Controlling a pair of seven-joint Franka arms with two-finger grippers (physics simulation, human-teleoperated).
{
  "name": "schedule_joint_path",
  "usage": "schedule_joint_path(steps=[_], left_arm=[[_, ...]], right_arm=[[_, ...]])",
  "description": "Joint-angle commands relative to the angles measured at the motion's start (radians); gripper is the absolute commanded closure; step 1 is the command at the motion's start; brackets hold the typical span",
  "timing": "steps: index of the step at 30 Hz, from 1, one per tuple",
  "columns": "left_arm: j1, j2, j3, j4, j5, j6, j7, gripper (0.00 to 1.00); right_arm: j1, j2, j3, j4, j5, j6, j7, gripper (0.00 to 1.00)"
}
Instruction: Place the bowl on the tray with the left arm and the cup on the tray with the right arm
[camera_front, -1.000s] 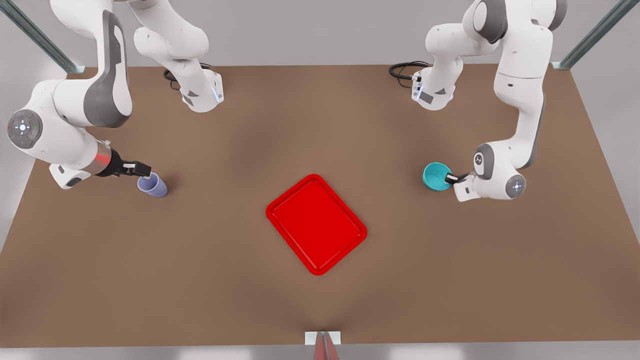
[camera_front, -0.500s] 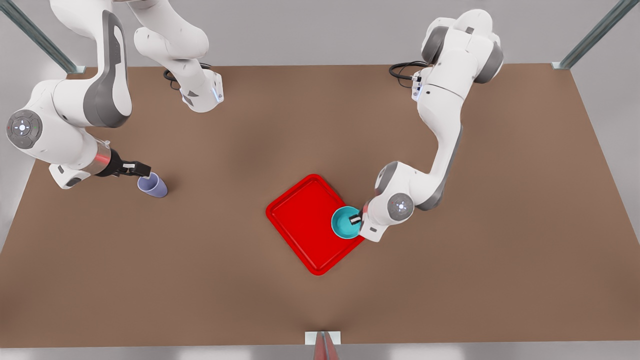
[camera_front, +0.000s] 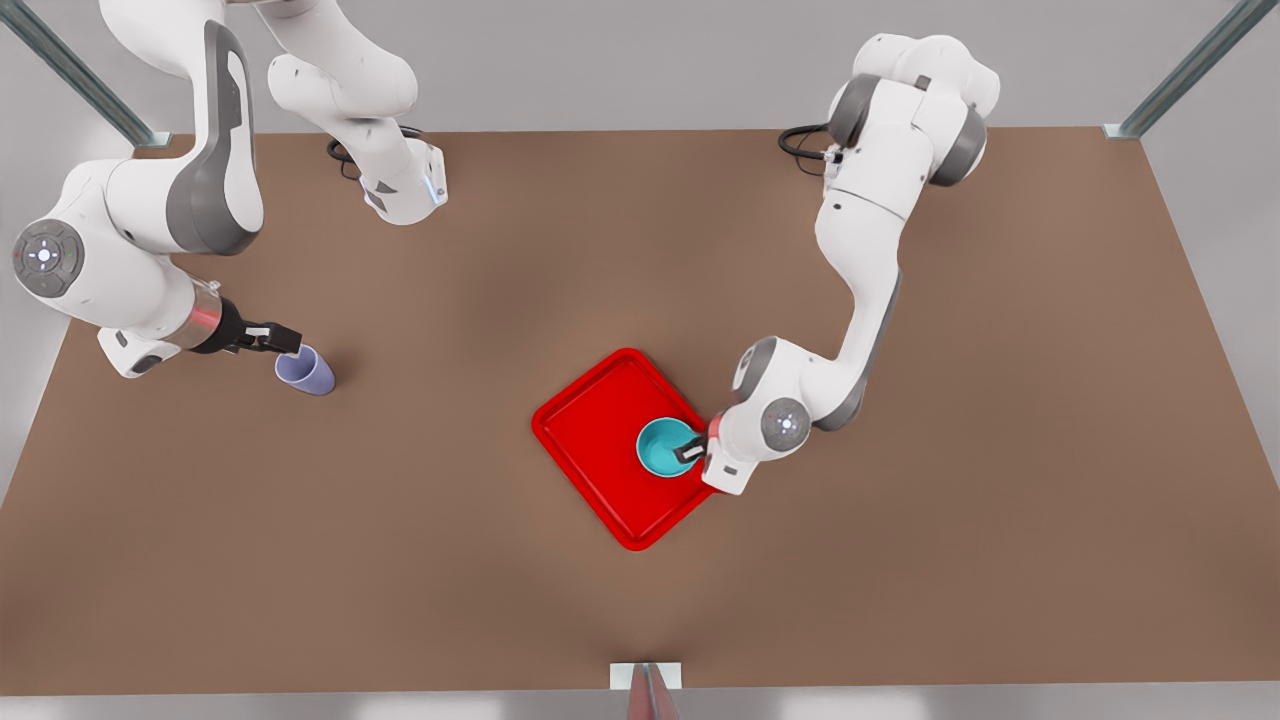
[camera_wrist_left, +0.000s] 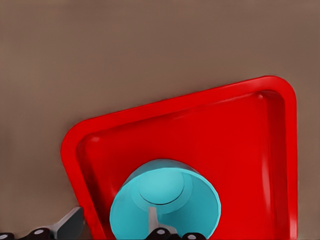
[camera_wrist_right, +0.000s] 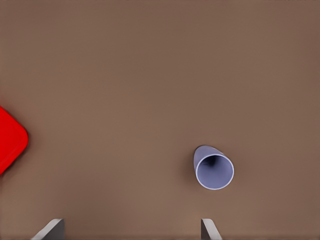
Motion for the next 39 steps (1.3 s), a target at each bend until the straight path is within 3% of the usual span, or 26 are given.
schedule_joint_path(steps=[1,3,4,7,9,11,12,23,33,39], left_arm=[[0.002,-0.007,0.001,0.000,0.097,-0.005,-0.001,0.00],[0.026,-0.093,0.016,-0.006,0.217,-0.092,0.021,0.00],[0.057,-0.175,0.024,-0.006,0.271,-0.261,0.224,0.00],[0.089,-0.413,0.183,-0.008,0.315,-0.692,0.779,0.00],[0.089,-0.518,0.183,-0.060,0.358,-0.751,0.791,0.00],[0.238,-0.634,0.045,-0.149,0.386,-0.728,0.785,0.00],[0.243,-0.685,0.045,-0.206,0.383,-0.688,0.785,0.00],[0.241,-0.670,0.056,-0.186,0.366,-0.766,0.794,0.00],[0.241,-0.654,0.057,-0.184,0.358,-0.784,0.794,0.00],[0.241,-0.656,0.056,-0.184,0.357,-0.784,0.794,0.00]], right_arm=[[0.000,0.000,0.000,0.000,0.000,-0.001,0.000,0.00],[0.002,0.000,0.000,0.000,0.000,0.001,0.000,0.00],[0.002,0.000,0.000,0.000,0.000,0.001,0.002,0.00],[0.000,0.000,0.000,0.000,0.000,0.001,0.000,0.00],[0.000,0.000,0.000,0.002,0.000,0.004,0.000,0.00],[-0.001,0.008,-0.003,0.000,0.000,0.010,-0.003,0.00],[-0.001,0.009,-0.003,-0.003,0.000,0.013,-0.005,0.00],[-0.145,0.121,-0.006,-0.273,-0.002,0.324,-0.199,0.00],[-0.359,0.276,-0.006,-0.288,0.051,0.476,-0.546,0.00],[-0.356,0.187,-0.002,-0.408,0.049,0.473,-0.549,0.00]])
